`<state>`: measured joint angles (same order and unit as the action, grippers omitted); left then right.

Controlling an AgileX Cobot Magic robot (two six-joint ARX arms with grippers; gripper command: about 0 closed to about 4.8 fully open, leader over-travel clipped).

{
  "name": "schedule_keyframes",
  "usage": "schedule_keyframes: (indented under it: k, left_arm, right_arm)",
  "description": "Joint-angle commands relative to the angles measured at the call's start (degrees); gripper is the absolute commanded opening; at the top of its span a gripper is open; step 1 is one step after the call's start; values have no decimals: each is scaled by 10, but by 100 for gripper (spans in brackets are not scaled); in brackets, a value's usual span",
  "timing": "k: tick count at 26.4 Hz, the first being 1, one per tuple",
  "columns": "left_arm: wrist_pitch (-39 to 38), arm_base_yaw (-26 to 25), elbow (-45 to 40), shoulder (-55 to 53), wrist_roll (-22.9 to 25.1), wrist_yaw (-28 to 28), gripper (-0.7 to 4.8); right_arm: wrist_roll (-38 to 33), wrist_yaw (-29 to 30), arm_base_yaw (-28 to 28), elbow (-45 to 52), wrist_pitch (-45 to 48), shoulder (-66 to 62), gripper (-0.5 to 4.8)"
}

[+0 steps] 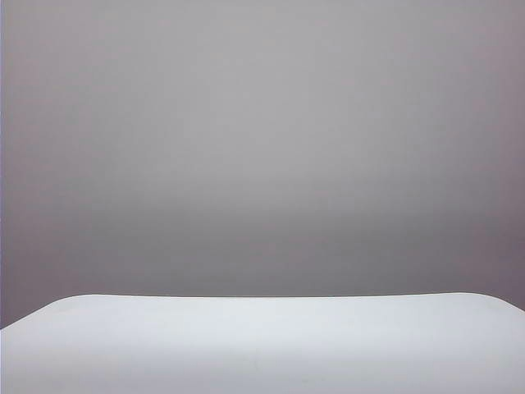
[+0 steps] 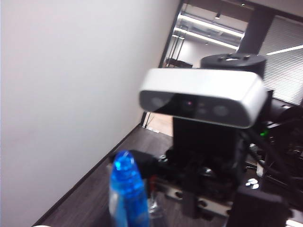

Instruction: Pick up the pen and remove the cap.

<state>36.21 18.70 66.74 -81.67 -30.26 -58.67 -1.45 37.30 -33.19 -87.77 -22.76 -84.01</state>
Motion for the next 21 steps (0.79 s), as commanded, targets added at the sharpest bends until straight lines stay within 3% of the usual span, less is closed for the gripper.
schedule_keyframes:
  k: [1, 7, 10, 11, 12, 14, 21]
  left_arm:
    - [38, 1, 1, 3, -17, -20, -6]
    - [46, 1, 1, 3, -28, -44, -6]
    - [46, 1, 1, 3, -28, -43, -6]
    - [46, 1, 1, 3, -28, -41, -6]
    - [46, 1, 1, 3, -28, -41, -6]
    - [44, 1, 1, 2, -28, -41, -6]
    - [27, 0, 1, -6, -27, -38, -6]
  right_arm:
    - [0, 20, -1, -3, 18, -9, 262]
    - [0, 38, -1, -3, 29, -23, 256]
    - [0, 38, -1, -3, 36, -24, 198]
    - [-1, 40, -1, -3, 37, -24, 160]
    - [-1, 40, -1, -3, 36, -24, 76]
    - [0, 41, -1, -3, 37, -24, -8]
    - [0, 64, -1, -3, 28, -23, -6]
